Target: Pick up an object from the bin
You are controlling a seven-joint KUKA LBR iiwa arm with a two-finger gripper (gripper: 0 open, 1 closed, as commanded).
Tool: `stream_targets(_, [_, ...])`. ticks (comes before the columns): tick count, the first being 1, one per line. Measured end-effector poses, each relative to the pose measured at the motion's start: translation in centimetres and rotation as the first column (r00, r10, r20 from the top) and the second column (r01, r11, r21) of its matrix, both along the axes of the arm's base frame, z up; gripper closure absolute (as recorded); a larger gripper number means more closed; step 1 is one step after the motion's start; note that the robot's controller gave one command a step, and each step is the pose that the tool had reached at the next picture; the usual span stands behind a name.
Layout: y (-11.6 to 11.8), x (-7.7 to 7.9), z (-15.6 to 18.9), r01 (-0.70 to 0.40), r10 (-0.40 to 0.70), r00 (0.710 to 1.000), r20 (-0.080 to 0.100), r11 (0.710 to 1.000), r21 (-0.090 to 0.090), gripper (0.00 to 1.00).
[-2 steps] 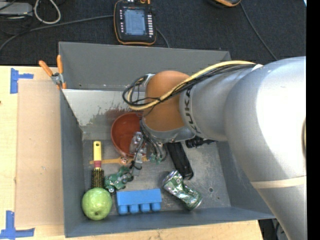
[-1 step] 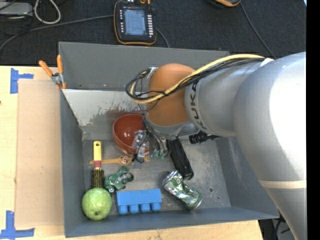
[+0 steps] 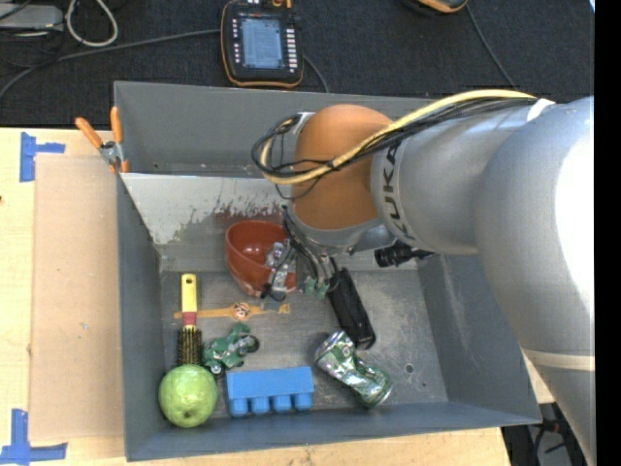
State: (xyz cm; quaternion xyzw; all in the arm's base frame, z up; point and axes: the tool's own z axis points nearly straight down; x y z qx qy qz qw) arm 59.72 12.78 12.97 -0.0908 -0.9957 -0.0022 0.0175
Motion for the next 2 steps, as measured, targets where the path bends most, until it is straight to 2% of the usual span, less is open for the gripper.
stream_targets(2, [-0.01,0.05,2.66,-0.001,0.001,1.0,0.001,1.0,0.001,1.0])
